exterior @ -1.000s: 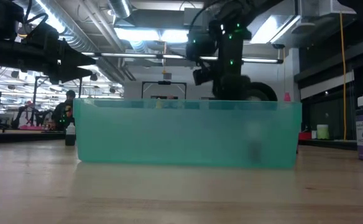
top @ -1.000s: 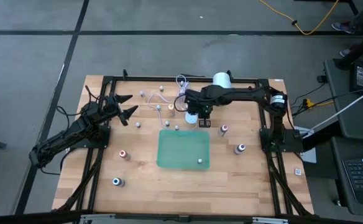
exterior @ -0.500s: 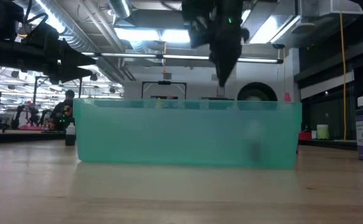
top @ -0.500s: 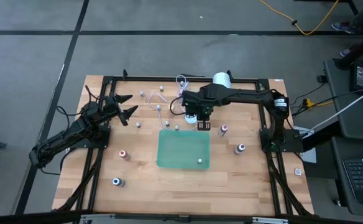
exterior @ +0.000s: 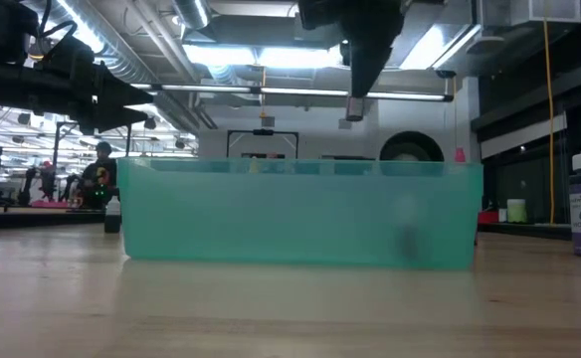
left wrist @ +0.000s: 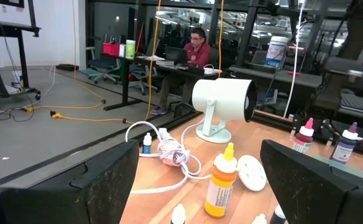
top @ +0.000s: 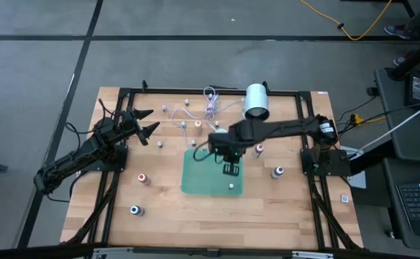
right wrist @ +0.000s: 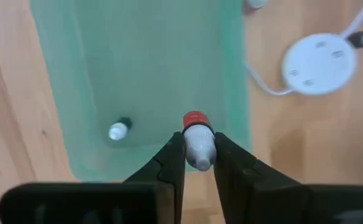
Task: Pick & Place food coloring
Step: Put the top small pink food coloring bottle into the bin
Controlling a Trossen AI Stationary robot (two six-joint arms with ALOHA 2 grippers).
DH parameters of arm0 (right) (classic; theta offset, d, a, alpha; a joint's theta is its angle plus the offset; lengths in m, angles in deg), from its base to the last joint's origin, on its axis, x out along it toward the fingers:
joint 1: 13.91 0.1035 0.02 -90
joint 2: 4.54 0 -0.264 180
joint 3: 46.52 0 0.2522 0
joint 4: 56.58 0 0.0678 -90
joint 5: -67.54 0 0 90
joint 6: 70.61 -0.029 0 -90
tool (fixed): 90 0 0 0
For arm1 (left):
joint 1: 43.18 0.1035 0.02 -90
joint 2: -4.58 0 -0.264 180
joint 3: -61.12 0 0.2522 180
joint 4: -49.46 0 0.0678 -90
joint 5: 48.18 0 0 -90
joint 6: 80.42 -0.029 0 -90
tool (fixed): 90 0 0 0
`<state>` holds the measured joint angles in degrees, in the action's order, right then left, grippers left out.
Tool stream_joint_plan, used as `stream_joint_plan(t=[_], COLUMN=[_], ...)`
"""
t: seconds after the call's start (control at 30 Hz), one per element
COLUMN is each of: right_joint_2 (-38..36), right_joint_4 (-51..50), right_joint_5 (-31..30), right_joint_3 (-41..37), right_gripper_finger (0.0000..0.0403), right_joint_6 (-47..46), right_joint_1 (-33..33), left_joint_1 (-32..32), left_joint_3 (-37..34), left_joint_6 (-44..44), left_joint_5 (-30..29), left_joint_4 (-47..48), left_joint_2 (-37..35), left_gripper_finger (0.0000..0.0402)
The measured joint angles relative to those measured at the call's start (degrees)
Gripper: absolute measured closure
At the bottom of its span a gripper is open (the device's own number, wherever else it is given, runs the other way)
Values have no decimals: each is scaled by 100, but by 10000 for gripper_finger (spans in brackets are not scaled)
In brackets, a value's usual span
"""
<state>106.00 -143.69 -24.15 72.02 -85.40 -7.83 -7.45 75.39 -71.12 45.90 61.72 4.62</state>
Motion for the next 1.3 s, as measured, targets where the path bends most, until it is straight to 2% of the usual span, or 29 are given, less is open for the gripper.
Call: stream_joint_plan(t=[0.3,0.83,1.3], right_joint_2=[225,1024,1355], right_joint_4=[806,1291,1601], right_joint_5=[160,332,336], right_joint_3=[-631,-646,-688], right_gripper_finger=[333,330,329], right_joint_6=[-193,-147,-292], right_joint_1=[527,811,963], left_joint_1=[0,1,2], left_joint_3=[0,0,0], left_joint_6=[0,0,0], left_joint_5=[0,4,2], left_joint_4=[-7,-9,-2], left_joint_2=[2,17,20], left_gripper_finger=[68,68,68])
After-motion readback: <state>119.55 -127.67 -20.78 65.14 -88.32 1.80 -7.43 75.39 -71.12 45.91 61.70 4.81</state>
